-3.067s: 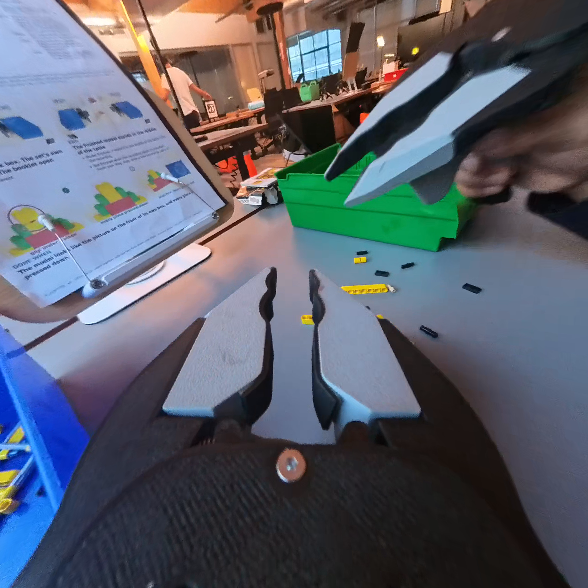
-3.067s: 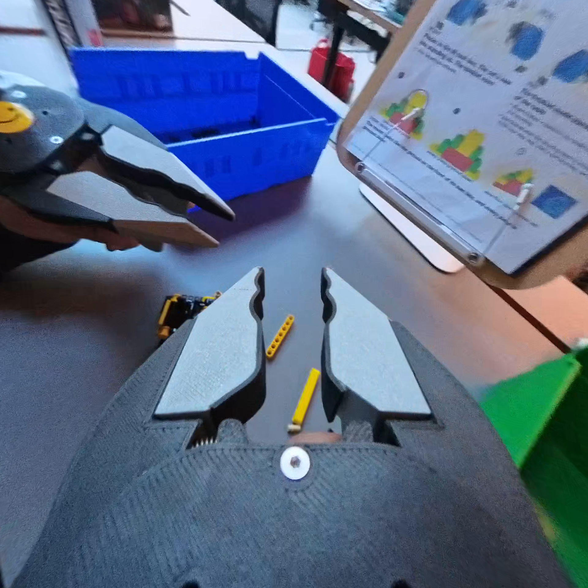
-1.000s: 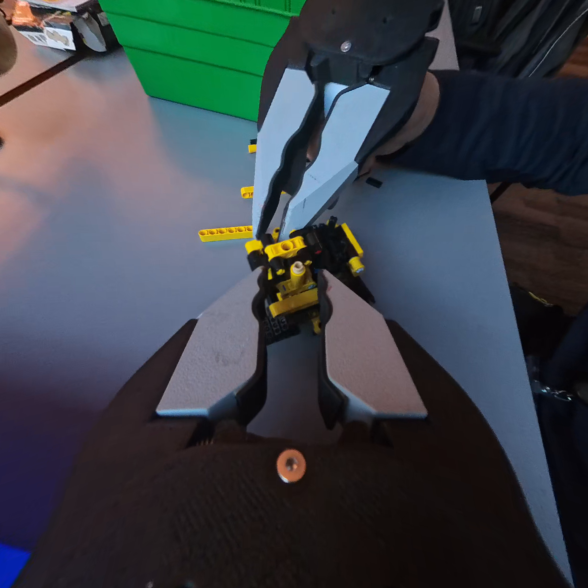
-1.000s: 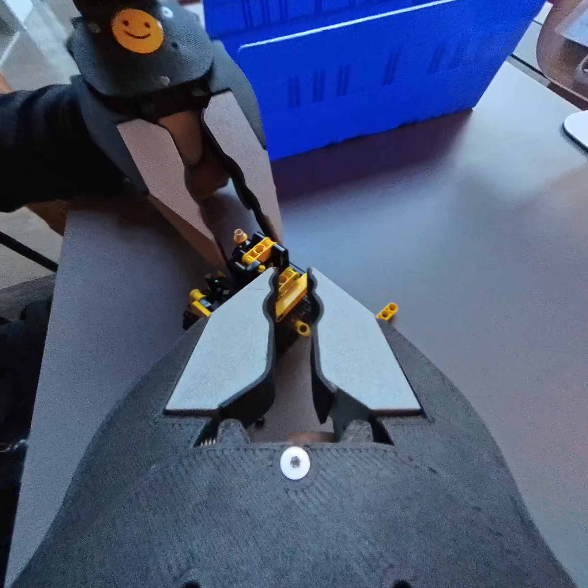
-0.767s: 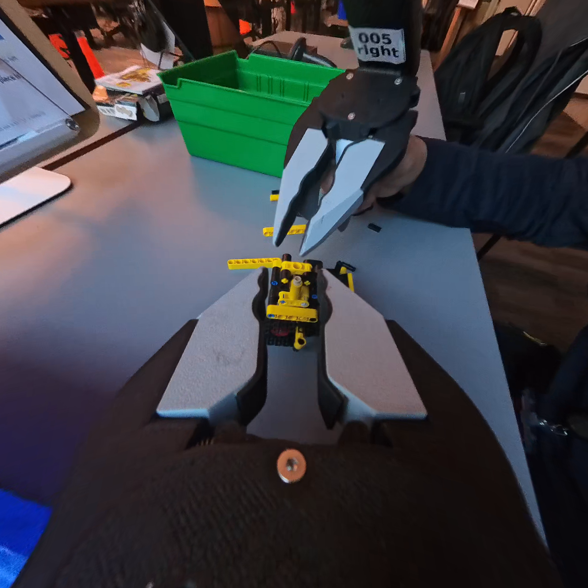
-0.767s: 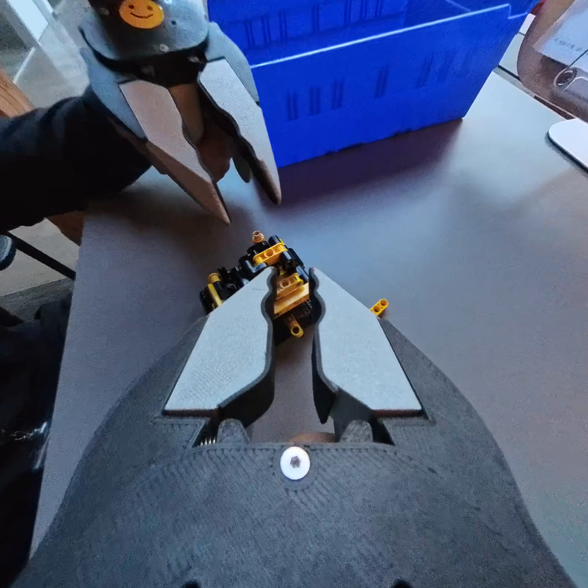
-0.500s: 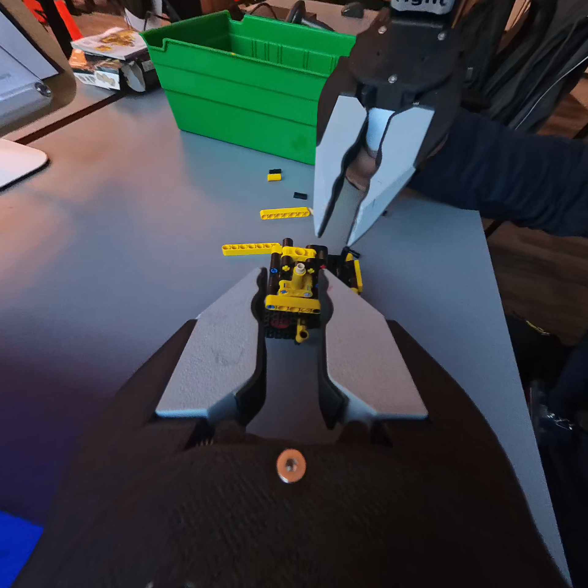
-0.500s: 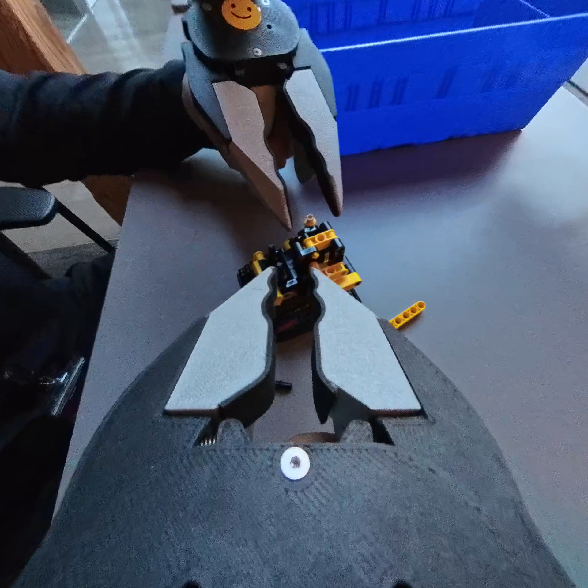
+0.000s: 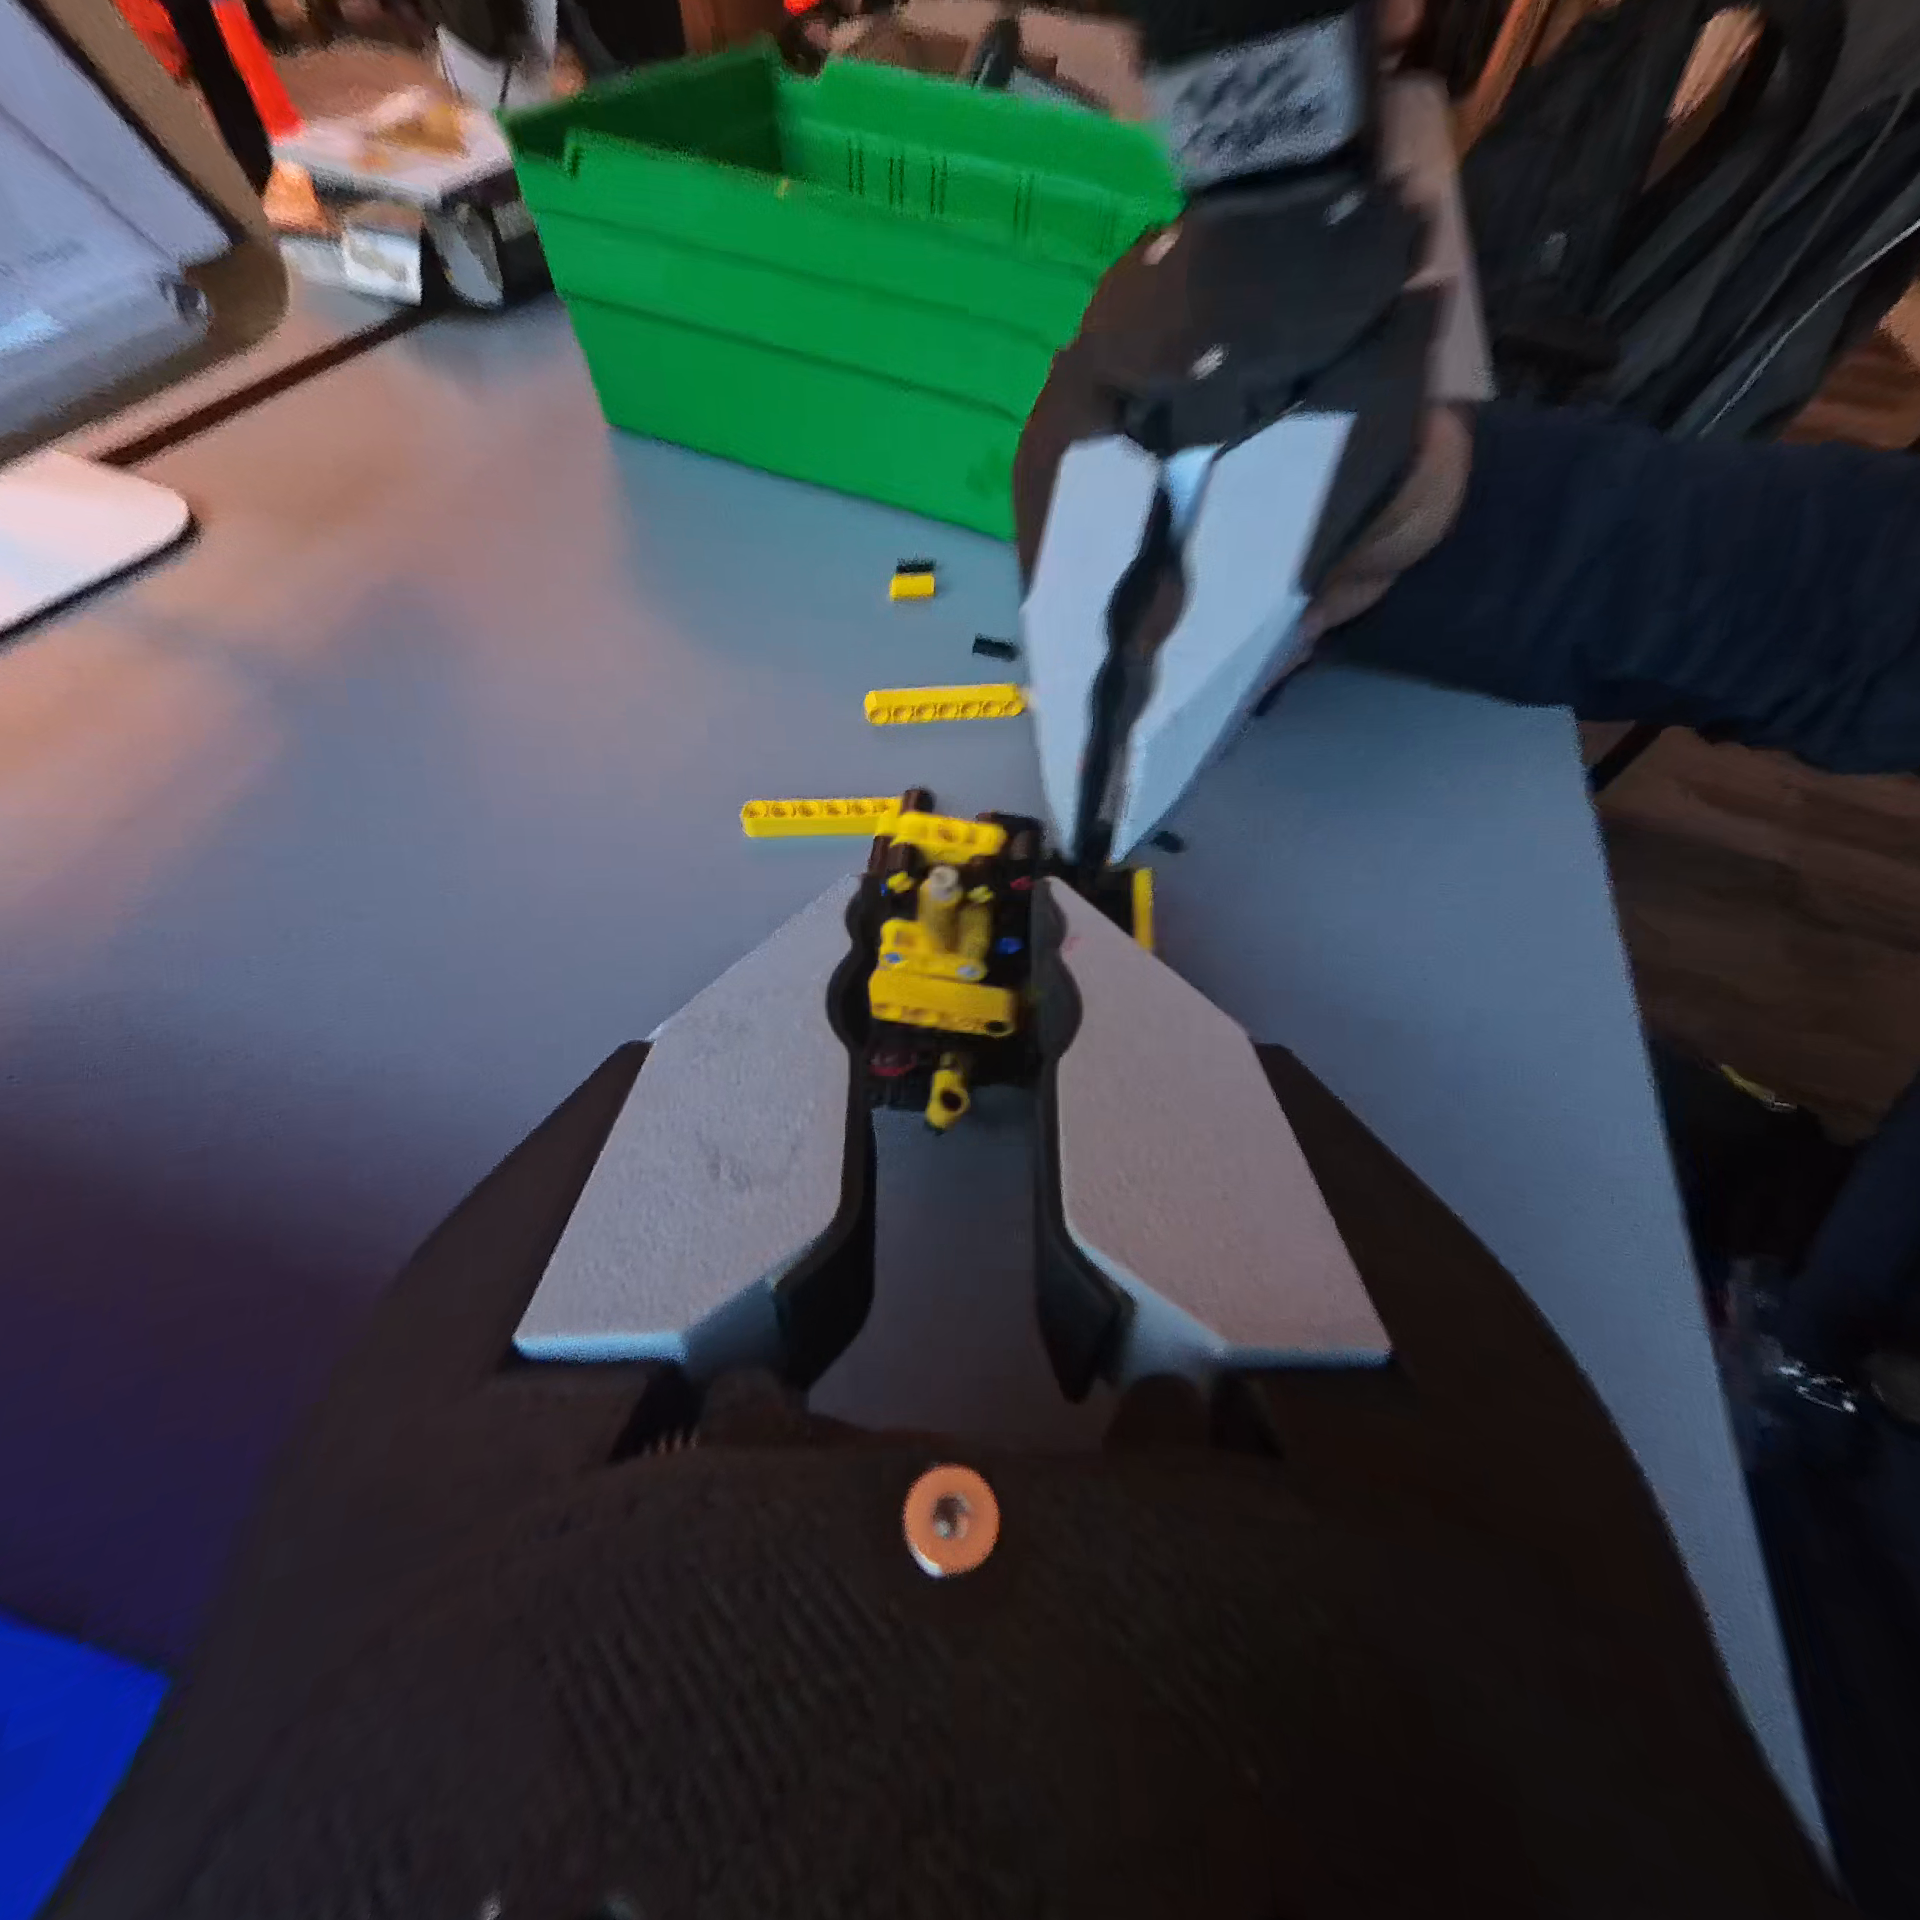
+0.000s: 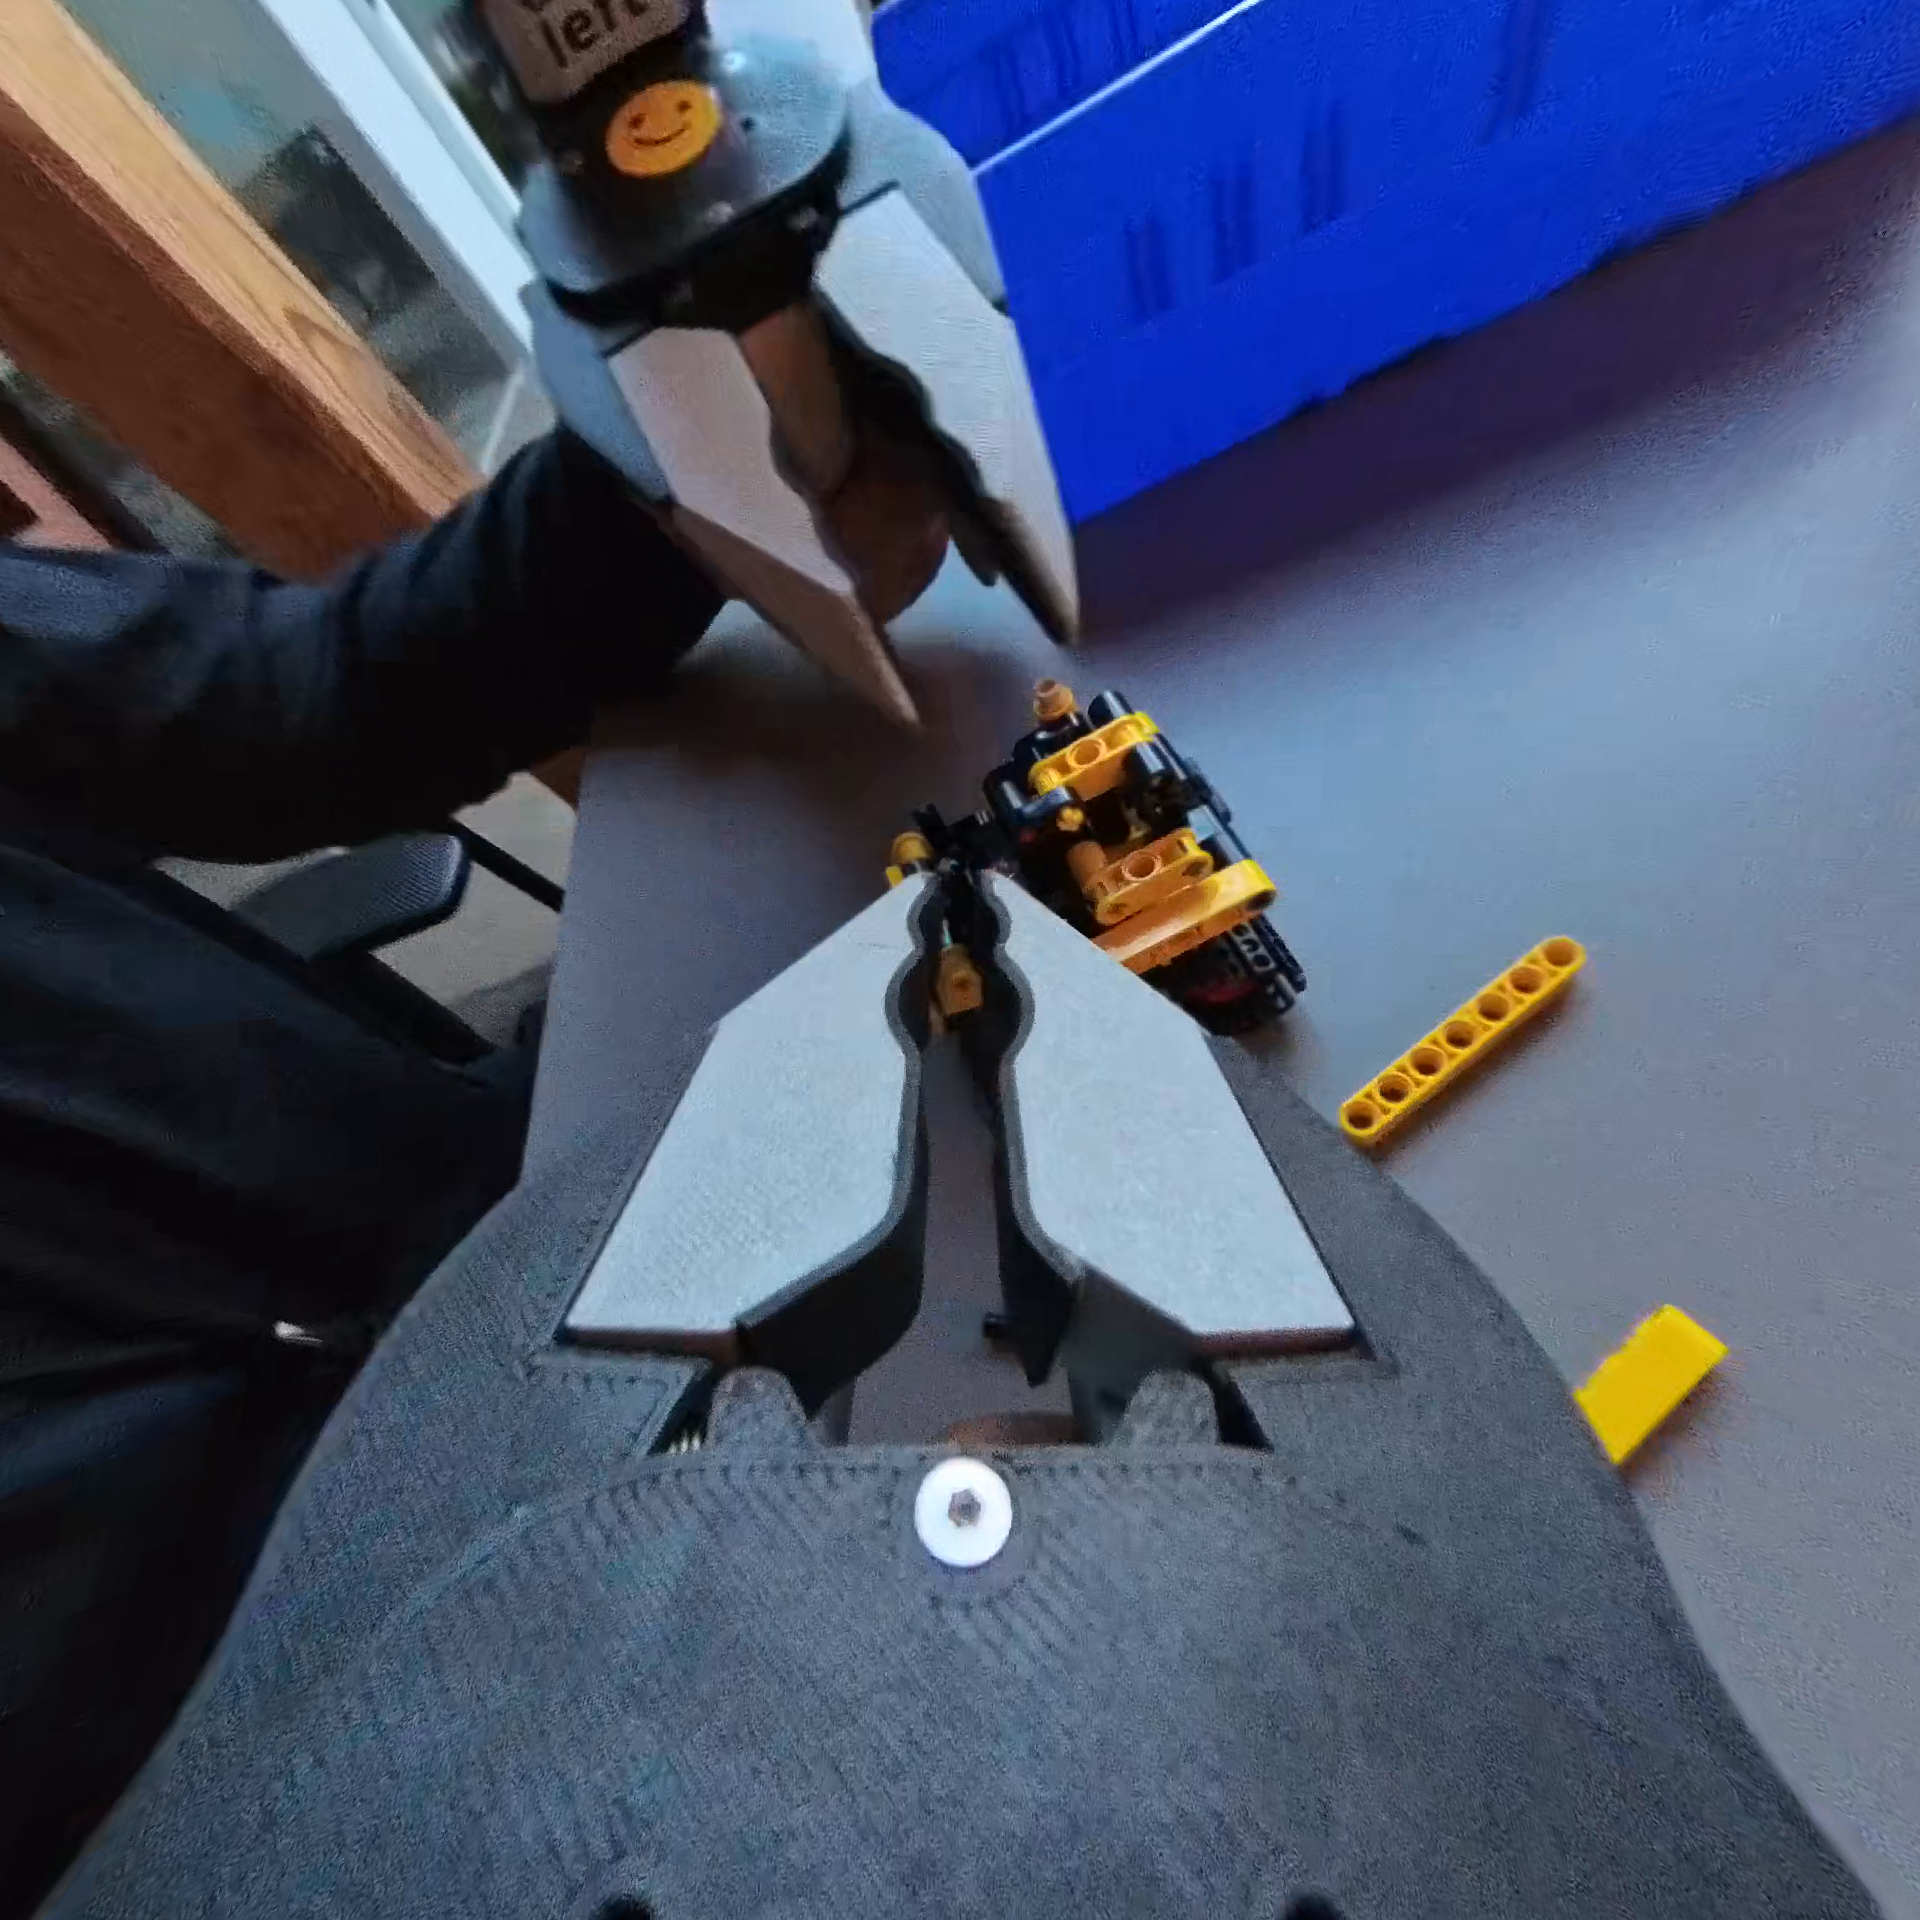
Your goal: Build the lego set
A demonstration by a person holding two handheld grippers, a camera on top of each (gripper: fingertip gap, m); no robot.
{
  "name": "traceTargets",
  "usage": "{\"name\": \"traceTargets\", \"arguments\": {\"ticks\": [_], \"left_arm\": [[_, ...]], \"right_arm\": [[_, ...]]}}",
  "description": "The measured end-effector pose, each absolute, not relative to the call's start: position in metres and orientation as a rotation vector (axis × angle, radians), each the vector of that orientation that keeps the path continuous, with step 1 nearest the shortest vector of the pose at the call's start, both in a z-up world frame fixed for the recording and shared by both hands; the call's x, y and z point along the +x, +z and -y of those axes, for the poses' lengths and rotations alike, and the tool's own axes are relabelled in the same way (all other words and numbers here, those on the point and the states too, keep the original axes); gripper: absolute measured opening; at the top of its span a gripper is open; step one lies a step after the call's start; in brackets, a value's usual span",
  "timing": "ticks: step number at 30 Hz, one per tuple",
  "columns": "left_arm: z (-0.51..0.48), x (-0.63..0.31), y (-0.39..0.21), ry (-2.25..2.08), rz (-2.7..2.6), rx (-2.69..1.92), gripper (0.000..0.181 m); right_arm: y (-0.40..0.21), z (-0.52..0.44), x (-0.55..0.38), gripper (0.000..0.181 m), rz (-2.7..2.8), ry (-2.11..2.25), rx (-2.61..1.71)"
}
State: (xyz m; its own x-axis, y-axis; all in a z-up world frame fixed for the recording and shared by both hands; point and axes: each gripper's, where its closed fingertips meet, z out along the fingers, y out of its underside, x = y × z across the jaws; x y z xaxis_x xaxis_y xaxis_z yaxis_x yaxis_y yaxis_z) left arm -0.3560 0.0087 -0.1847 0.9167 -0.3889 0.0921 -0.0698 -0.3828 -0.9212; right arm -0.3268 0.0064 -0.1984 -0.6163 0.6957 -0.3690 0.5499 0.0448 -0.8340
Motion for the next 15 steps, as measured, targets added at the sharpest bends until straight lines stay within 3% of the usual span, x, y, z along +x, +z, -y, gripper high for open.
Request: {"name": "traceTargets", "arguments": {"ticks": [3,7,11,15], "left_arm": [[0.003,-0.341,-0.177,-0.326,-0.48,-1.914,0.02],[0.006,-0.323,-0.205,-0.287,-0.624,-2.01,0.029],[0.003,-0.317,-0.204,-0.337,-0.606,-1.996,0.027],[0.001,-0.321,-0.205,-0.334,-0.582,-2.004,0.014]], "right_arm": [[-0.196,-0.007,-0.329,0.003,2.123,1.774,-1.444],[-0.196,-0.008,-0.328,0.004,2.092,1.9,-1.573],[-0.196,-0.006,-0.327,0.005,2.098,1.903,-1.579],[-0.197,-0.005,-0.325,0.008,2.155,1.763,-1.429]]}}
